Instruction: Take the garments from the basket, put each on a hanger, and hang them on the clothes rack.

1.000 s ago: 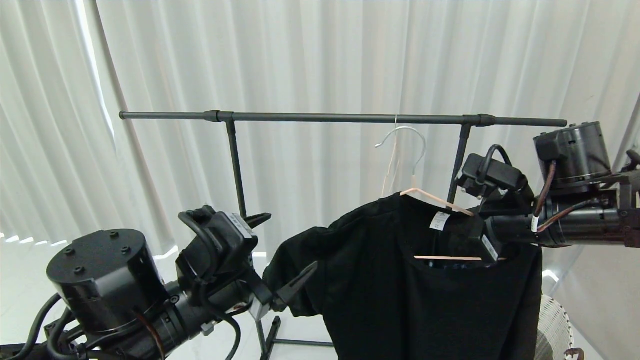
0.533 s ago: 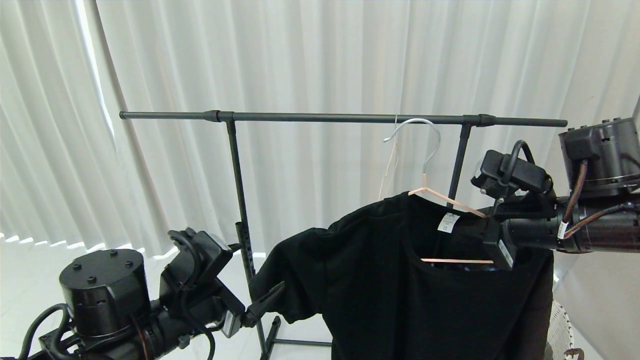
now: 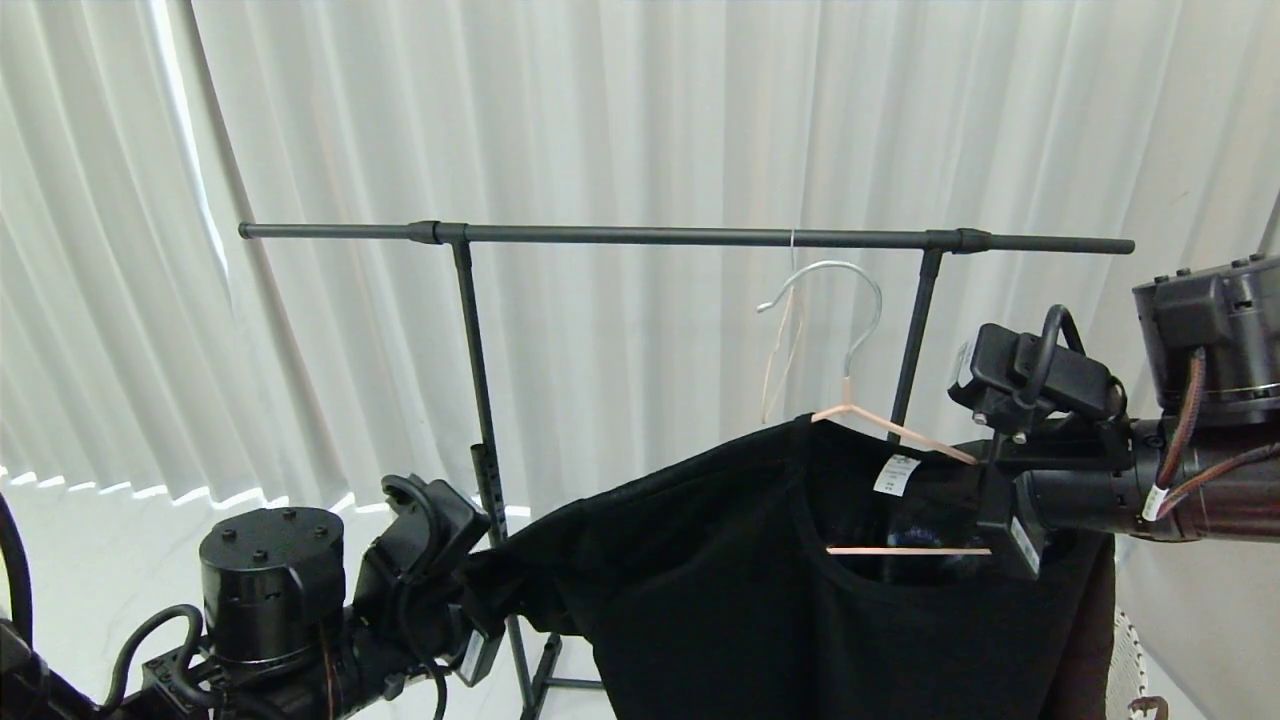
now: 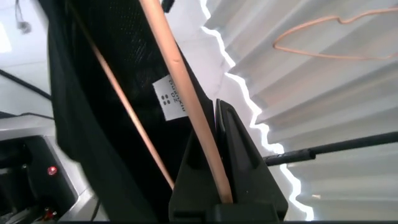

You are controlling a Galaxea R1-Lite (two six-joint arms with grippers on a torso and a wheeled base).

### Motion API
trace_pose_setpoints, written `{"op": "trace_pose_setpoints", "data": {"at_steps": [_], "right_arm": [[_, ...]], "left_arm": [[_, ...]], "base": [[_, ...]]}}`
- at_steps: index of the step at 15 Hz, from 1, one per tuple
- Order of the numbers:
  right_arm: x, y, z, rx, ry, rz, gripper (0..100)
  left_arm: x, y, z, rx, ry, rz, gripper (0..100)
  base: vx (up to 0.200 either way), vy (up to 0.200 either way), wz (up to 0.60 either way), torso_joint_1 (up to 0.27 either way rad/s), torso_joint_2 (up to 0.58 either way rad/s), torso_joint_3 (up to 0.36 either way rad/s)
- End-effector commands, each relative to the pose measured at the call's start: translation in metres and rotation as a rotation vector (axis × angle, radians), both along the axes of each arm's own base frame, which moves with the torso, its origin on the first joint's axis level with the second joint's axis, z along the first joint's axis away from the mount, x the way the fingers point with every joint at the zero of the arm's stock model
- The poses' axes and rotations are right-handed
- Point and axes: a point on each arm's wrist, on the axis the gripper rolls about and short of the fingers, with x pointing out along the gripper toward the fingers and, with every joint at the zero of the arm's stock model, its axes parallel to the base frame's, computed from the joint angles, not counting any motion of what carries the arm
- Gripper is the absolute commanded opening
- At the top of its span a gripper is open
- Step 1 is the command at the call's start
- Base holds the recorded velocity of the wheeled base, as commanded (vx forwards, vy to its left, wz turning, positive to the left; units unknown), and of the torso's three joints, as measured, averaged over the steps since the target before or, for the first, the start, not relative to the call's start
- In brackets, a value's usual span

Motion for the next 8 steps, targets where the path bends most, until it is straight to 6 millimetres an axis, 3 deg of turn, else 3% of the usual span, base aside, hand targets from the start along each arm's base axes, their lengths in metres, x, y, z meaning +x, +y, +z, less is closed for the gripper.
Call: {"op": "trace_pose_setpoints", "data": {"at_steps": [1, 3, 8], "right_arm": [[0.002, -0.007, -0.002, -0.005, 0.003, -0.032, 0], [0.007, -0.015, -0.002, -0.002, 0.002, -0.071, 0], [0.010, -0.015, 0.001, 0.014, -0.022, -0.080, 0]], "left_arm": [[0.004, 0.014, -0.001, -0.001, -0.001, 0.066, 0], [0.005, 0.035, -0.002, -0.001, -0.002, 0.158, 0], [-0.004, 0.036, 0.000, -0.006, -0.031, 0.148, 0]], "base": [[0.000, 0.000, 0.00, 0.000, 0.00, 0.000], [0.000, 0.000, 0.00, 0.000, 0.00, 0.000], [0.000, 0.000, 0.00, 0.000, 0.00, 0.000]]}}
